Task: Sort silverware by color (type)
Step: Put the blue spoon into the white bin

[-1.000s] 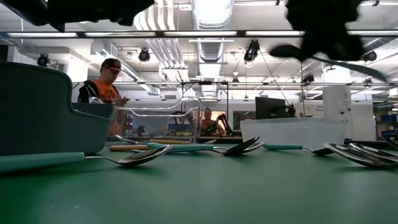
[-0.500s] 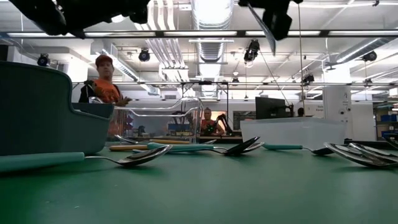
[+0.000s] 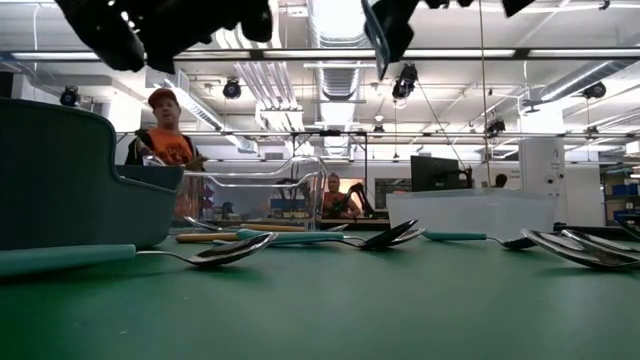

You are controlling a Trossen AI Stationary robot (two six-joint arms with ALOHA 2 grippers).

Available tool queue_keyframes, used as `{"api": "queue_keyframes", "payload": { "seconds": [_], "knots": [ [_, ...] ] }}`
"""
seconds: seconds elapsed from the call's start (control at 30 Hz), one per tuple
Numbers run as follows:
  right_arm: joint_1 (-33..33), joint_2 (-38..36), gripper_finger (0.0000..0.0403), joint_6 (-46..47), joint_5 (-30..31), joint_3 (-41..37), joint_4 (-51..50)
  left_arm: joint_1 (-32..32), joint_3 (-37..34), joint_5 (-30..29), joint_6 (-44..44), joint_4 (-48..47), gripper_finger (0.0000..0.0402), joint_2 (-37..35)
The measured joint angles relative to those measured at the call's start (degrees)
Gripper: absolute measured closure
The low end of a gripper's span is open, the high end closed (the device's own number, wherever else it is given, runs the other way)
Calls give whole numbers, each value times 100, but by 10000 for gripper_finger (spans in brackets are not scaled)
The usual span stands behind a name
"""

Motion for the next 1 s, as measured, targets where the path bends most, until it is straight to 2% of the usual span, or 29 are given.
{"api": "queue_keyframes", "payload": {
  "seconds": [0.17,0.23,0.33,0.57,1.0],
  "knots": [
    [-125,331,390,2,-483,166,188,-40,331,500,-220,128,246,440],
    [-160,416,390,0,-573,244,194,-47,402,826,-226,122,228,577],
    [-166,467,390,-55,-573,308,187,-71,533,908,-245,160,211,757],
    [-188,469,390,-156,-574,337,230,-227,696,1008,-236,398,213,1082],
    [-383,501,390,-155,-698,335,243,-457,869,1058,-235,449,219,1271]
  ]
}}
